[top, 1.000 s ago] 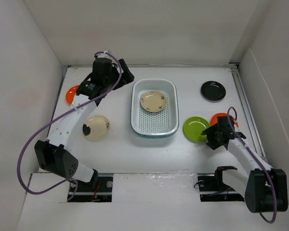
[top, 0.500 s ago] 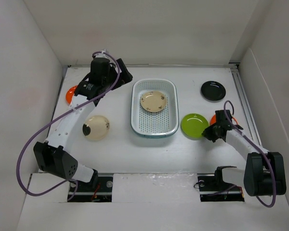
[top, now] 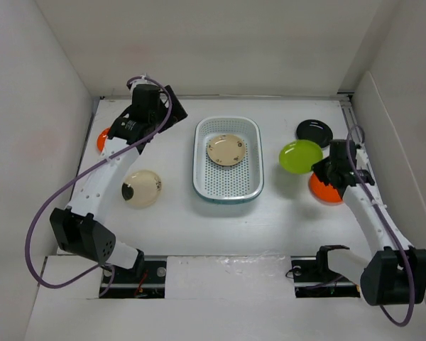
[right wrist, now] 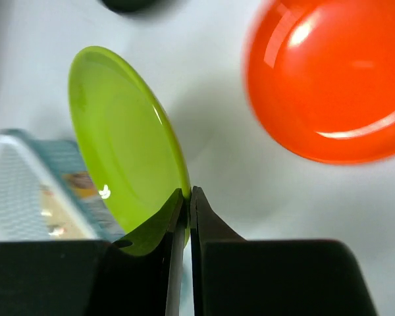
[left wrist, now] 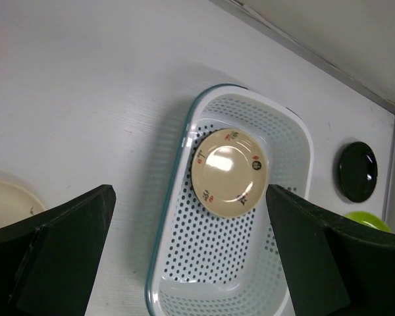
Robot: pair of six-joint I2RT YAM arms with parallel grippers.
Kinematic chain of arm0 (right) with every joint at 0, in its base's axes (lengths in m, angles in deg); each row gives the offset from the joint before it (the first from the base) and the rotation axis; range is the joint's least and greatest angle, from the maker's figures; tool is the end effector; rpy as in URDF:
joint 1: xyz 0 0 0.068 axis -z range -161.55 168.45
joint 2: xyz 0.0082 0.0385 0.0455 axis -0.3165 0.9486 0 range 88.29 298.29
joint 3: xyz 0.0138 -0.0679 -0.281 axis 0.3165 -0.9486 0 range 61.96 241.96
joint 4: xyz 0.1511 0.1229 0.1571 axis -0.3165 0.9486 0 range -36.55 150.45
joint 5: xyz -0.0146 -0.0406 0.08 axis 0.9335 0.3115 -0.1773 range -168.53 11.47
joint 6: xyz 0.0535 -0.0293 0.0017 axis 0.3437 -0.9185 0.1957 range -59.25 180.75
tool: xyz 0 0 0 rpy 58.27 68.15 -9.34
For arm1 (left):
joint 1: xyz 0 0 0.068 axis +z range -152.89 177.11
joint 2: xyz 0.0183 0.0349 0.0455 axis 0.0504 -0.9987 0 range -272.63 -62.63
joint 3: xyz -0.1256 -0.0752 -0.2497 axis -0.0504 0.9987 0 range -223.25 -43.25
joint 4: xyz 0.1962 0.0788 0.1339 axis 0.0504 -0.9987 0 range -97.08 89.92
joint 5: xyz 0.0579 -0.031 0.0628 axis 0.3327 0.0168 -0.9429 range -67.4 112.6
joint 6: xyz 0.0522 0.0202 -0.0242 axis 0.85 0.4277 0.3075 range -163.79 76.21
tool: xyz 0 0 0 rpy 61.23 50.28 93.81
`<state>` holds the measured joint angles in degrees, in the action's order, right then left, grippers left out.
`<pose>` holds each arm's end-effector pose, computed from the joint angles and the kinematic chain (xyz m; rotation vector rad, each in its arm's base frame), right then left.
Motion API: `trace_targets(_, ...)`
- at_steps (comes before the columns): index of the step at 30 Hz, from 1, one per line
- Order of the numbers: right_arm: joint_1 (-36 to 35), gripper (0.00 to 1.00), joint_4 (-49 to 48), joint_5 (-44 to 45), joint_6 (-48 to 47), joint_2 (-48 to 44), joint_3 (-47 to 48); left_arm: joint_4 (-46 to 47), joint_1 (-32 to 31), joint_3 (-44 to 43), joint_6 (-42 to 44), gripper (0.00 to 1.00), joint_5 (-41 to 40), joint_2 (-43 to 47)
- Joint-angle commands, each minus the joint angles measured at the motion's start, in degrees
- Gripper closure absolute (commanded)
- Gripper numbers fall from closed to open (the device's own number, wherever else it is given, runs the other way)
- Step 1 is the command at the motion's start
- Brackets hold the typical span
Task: Place the plates into the plastic bin on the countertop
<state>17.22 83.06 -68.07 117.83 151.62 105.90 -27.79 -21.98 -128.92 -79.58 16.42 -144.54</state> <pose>0.2116 -0.0038 0.2542 1.2068 2.0999 0.2474 0.3022 -0.0993 0.4185 -0.3636 1.9896 -0.5085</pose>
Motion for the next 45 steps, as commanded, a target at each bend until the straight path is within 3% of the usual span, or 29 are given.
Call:
trace_targets(1,-0.4,1.00,0.5,4.7,-0.3,-3.0,8.9,-4.0,1.2,-2.8,-3.6,0.00,-8.5,-1.2)
trace_targets(3,-1.9,1.00,1.1,4.0,-0.3,-4.2,12.0,-4.6,6.0,1.2,-5.6,0.00,-7.5,-1.2)
trace_targets(5,-3.7,1.00,-4.4,1.4,-3.4,-5.2,12.0,-2.6,11.4,5.9,-5.6,0.00,-1.2,0.1)
trace_targets(6,-5.3,1.00,-6.4,-3.0,-4.8,-5.2,12.0,-1.5,16.9,8.6,-5.6,0.00,0.9,0.8)
trace_targets(10,-12.0,1.00,-11.1,-11.0,-11.9,2.3,17.2,0.5,25.8,20.6,-4.1,0.00,1.3,4.6)
trace_targets(19,-18.8,1.00,-14.8,-22.1,-21.8,28.5,31.9,-2.3,26.3,32.1,-8.7,0.00,-5.4,14.1)
trace_targets(26,-19.3,1.00,-16.9,-24.5,-21.3,39.5,37.7,-2.9,26.3,41.1,-12.2,0.00,-1.7,21.5)
trace_targets(29,-19.9,0.95,-16.2,-24.5,-21.3,42.7,40.1,-2.9,25.7,43.9,-12.2,0.00,-1.0,23.3)
trace_targets(32,-19.9,0.81,-17.6,-25.0,-20.7,44.1,40.8,-3.9,21.4,43.9,-14.5,0.00,-3.1,24.6)
trace_targets(33,-19.9,0.80,-17.7,-25.0,-20.7,44.1,40.8,-3.9,21.4,43.9,-15.0,0.00,-3.1,25.1)
trace_targets(36,-20.4,0.68,-17.7,-25.0,-20.7,44.6,42.5,-4.6,21.4,44.5,-15.8,0.00,-1.7,25.1)
trace_targets(37,-20.4,0.55,-17.1,-24.4,-20.7,44.6,42.5,-4.6,21.4,44.5,-15.8,0.00,-1.2,25.1)
trace_targets(38,-21.0,0.49,-16.6,-23.8,-20.7,44.6,43.2,-4.6,21.4,45.2,-16.5,0.00,-1.2,25.1)
trace_targets(41,-22.2,0.39,-16.6,-22.7,-21.2,41.8,42.6,-4.6,21.4,47.1,-17.9,0.00,-0.2,25.1)
trace_targets(43,-23.5,0.23,-16.1,-20.8,-21.7,37.9,41.8,-4.6,21.4,48.7,-19.3,0.00,0.4,24.5)
trace_targets(44,-24.2,0.08,-16.1,-18.0,-22.3,36.5,41.2,-3.9,21.4,49.5,-20.0,0.00,1.2,24.5)
trace_targets(45,-25.5,0.00,-14.7,-16.8,-22.3,35.3,41.2,-3.2,21.4,51.1,-21.4,0.00,1.2,23.9)
